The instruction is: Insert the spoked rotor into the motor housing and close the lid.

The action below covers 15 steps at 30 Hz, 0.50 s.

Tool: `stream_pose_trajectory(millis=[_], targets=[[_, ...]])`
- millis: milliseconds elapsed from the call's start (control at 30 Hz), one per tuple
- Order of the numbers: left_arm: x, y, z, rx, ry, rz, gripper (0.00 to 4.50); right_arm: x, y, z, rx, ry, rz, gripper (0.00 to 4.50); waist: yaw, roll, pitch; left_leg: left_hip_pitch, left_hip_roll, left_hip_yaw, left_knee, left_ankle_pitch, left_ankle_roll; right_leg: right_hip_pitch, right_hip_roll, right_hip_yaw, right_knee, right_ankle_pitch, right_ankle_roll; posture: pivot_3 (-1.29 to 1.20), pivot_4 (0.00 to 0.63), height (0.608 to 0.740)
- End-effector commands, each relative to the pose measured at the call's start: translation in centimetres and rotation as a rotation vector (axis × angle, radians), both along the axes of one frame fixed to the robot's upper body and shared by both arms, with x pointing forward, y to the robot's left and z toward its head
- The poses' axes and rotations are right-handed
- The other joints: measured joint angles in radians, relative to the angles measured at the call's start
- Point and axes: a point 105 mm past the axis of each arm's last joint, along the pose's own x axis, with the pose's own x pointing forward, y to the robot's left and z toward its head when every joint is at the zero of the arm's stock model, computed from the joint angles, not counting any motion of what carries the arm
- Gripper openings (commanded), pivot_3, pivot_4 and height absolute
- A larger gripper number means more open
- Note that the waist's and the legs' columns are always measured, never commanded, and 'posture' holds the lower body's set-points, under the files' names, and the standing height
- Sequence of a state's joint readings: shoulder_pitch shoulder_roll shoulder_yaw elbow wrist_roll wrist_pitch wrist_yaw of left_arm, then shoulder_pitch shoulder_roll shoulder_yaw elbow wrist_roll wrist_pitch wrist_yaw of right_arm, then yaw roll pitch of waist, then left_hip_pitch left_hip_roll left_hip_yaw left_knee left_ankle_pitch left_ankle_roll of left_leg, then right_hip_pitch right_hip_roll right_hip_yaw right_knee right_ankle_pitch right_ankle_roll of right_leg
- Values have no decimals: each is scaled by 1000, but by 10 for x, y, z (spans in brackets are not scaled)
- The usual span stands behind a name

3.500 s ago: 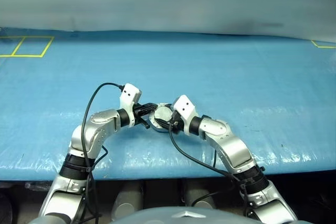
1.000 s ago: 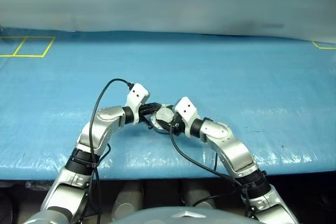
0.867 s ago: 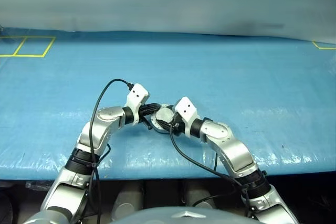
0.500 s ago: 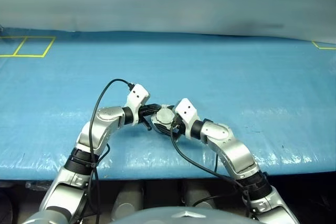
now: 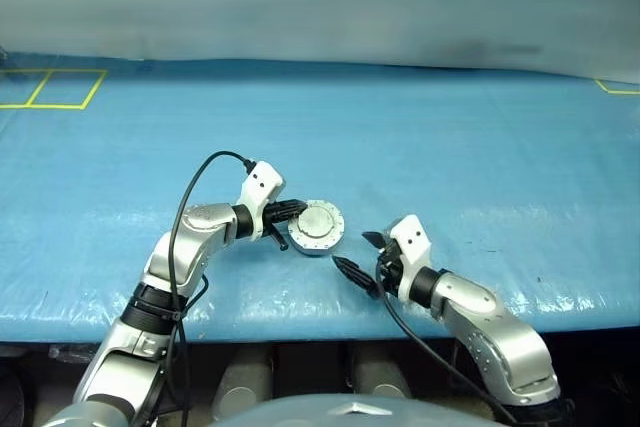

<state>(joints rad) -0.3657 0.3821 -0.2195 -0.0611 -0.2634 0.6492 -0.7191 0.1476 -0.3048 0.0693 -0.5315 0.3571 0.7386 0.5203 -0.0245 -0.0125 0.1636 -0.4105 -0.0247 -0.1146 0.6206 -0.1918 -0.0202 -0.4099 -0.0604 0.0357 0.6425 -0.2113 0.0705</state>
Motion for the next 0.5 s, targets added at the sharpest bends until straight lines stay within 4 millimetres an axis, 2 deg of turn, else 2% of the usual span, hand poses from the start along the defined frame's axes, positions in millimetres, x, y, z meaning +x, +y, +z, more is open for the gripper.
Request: stream_pose_trajectory(millis=[33,233,500], targets=[[-7,-8,-5,1,21,-44,0,1,0,15,189,44,-87,4470,1,0,0,0,0,0,0,0,0,0,0,0,0,0,0,0,150,740],[-7,-8,-5,5,17,-41,0,7,11,8,446,214,-234,4470,2,0,0,-1,0,0,-1,0,0,-1,0,0,0,0,0,0,150,740],[-7,-6,-5,9,17,-35,0,14,27,11,676,353,-266,4470,1,1,0,-1,0,0,-1,0,0,-2,0,0,-1,0,0,0,150,740]])
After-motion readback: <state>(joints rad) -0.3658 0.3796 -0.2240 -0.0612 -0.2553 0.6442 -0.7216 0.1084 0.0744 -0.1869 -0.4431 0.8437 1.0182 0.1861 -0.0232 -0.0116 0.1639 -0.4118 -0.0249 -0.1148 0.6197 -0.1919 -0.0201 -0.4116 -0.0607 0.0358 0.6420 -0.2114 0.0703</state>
